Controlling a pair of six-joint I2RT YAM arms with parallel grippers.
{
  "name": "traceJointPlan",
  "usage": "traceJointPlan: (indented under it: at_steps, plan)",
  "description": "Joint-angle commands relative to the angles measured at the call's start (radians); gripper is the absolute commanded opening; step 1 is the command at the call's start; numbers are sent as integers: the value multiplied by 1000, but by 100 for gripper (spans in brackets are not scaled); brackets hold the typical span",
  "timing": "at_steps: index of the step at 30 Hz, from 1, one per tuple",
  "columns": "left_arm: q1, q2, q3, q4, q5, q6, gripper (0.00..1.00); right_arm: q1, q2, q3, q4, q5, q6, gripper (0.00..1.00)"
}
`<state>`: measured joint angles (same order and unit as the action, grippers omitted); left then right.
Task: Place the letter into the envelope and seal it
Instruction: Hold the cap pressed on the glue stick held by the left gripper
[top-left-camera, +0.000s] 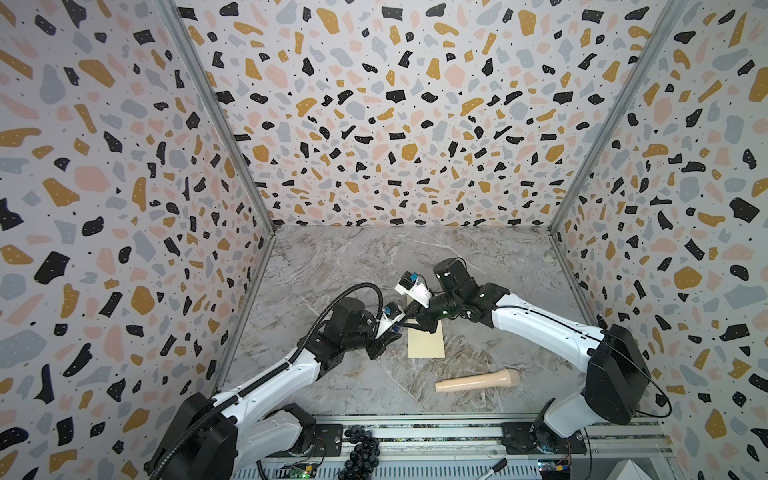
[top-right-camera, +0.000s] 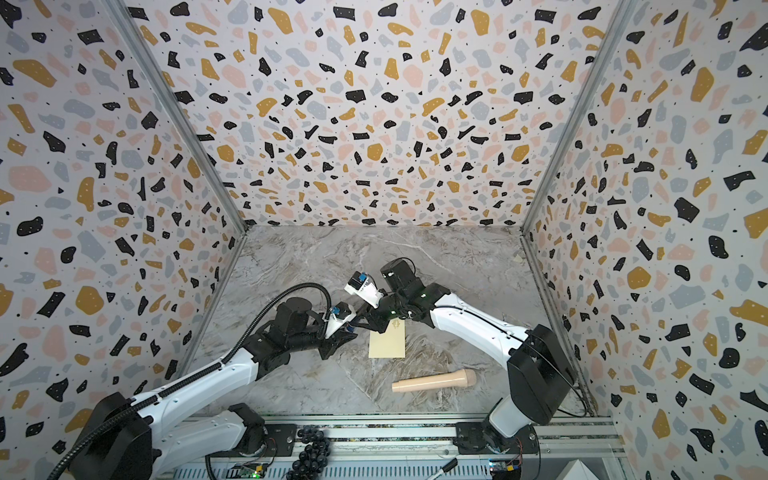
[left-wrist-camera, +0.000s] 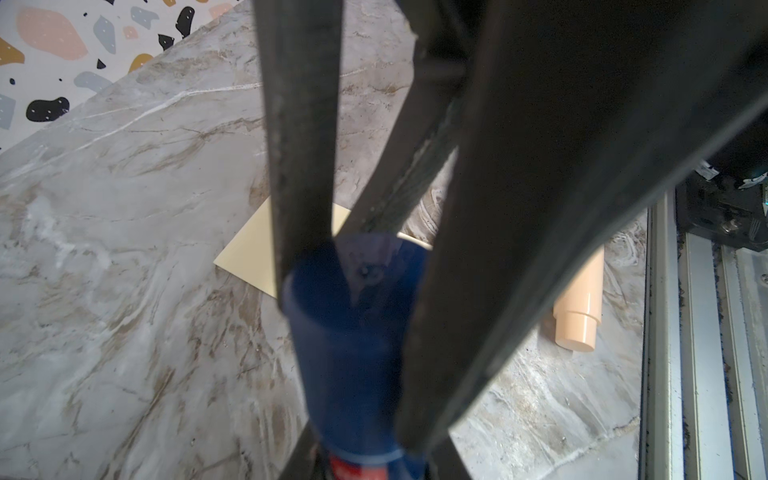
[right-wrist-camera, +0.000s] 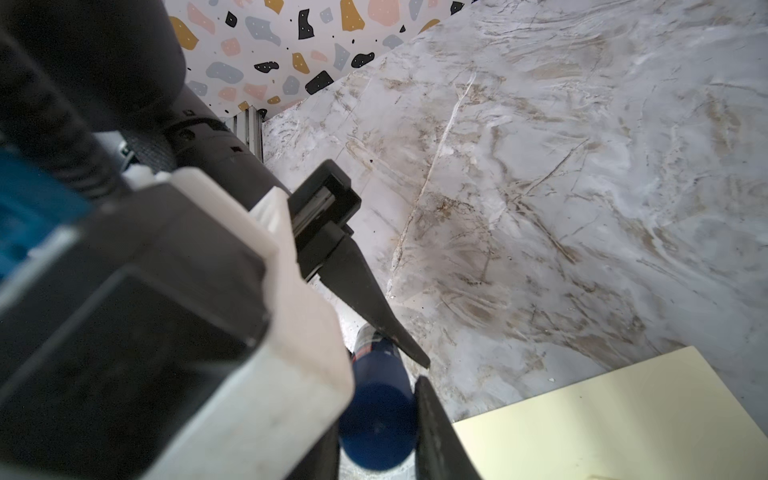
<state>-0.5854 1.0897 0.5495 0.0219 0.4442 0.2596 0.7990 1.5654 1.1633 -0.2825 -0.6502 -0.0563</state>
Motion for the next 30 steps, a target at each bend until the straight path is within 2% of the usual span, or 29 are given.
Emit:
traceJointPlan:
  at_steps: [1, 15, 21, 30]
  plan:
    - [-4, -96, 117, 646, 41, -46, 0, 103, 103, -110, -254, -75, 32, 0]
    - [-4, -98, 119, 661, 34, -61, 0, 106, 120, -103, -232, -72, 38, 0]
    - [-4, -98, 124, 627, 29, -68, 0, 54, 50, 10, -237, -34, 45, 0]
    - [-4, -66, 160, 482, 5, -90, 0, -42, -70, 262, -189, 83, 18, 0]
